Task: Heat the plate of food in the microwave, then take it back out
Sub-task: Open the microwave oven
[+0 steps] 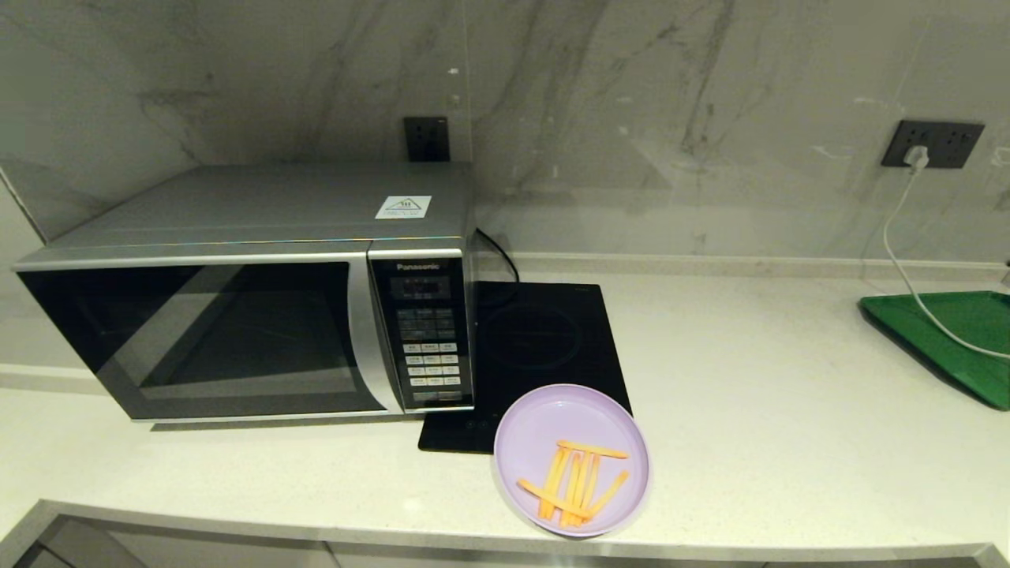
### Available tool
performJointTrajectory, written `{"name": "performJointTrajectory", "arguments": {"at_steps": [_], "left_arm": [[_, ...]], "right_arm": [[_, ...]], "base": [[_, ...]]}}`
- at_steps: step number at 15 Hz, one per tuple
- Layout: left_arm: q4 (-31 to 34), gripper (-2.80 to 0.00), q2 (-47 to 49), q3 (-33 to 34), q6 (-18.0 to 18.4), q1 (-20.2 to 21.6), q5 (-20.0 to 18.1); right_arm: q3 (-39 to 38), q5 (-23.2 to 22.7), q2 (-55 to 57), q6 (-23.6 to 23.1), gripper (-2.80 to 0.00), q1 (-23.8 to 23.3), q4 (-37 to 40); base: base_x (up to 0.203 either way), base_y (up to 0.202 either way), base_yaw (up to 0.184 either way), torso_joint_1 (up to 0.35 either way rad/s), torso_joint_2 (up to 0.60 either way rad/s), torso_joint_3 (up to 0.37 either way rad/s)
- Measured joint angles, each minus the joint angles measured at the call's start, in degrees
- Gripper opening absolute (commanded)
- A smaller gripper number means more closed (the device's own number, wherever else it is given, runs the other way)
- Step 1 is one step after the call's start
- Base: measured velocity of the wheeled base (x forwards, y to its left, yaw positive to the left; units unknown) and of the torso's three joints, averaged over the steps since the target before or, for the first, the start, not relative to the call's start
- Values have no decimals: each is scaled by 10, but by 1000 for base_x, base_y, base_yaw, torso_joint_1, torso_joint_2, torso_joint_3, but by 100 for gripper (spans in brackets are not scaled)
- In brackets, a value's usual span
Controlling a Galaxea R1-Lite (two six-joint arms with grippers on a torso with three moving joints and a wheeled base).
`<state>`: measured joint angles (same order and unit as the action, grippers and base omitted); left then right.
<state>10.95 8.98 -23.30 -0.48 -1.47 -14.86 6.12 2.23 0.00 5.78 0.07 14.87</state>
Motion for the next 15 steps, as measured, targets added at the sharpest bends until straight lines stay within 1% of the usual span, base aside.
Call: {"name": "performJointTrajectory", "arguments": {"at_steps": [1, 2, 3, 4, 5, 6, 7, 8, 9, 10, 11, 12, 14, 15], "left_arm": [[25, -280, 42, -38, -15, -18, -24], [44, -280, 93, -72, -41, -50, -45], [49, -280, 136, -95, -70, -87, -58], [40, -280, 185, -115, -108, -137, -69], [22, -280, 234, -125, -143, -175, -77], [-7, -280, 281, -131, -170, -201, -87], [-40, -280, 325, -133, -188, -217, -102], [-73, -280, 366, -134, -196, -225, -122], [-106, -280, 411, -135, -196, -225, -147], [-137, -280, 454, -140, -189, -214, -177], [-163, -280, 495, -151, -180, -190, -214], [-183, -280, 532, -166, -172, -156, -259], [-199, -280, 590, -193, -158, -72, -353], [-202, -280, 615, -202, -147, -23, -406]], "right_arm": [[0, 0, 0, 0, -280, 0, 0], [0, 0, 0, 0, -280, 0, 0], [0, 0, 0, 0, -280, 0, 0], [0, 0, 0, 0, -280, 0, 0], [0, 0, 0, 0, -280, 0, 0], [0, 0, 0, 0, -280, 0, 0], [0, 0, 0, 0, -280, 0, 0], [0, 0, 0, 0, -280, 0, 0], [0, 0, 0, 0, -280, 0, 0], [0, 0, 0, 0, -280, 0, 0], [0, 0, 0, 0, -280, 0, 0], [0, 0, 0, 0, -280, 0, 0], [0, 0, 0, 0, -280, 0, 0], [0, 0, 0, 0, -280, 0, 0]], "base": [[0, 0, 0, 0, 0, 0], [0, 0, 0, 0, 0, 0], [0, 0, 0, 0, 0, 0], [0, 0, 0, 0, 0, 0], [0, 0, 0, 0, 0, 0], [0, 0, 0, 0, 0, 0], [0, 0, 0, 0, 0, 0], [0, 0, 0, 0, 0, 0], [0, 0, 0, 0, 0, 0], [0, 0, 0, 0, 0, 0], [0, 0, 0, 0, 0, 0], [0, 0, 0, 0, 0, 0], [0, 0, 0, 0, 0, 0], [0, 0, 0, 0, 0, 0]]}}
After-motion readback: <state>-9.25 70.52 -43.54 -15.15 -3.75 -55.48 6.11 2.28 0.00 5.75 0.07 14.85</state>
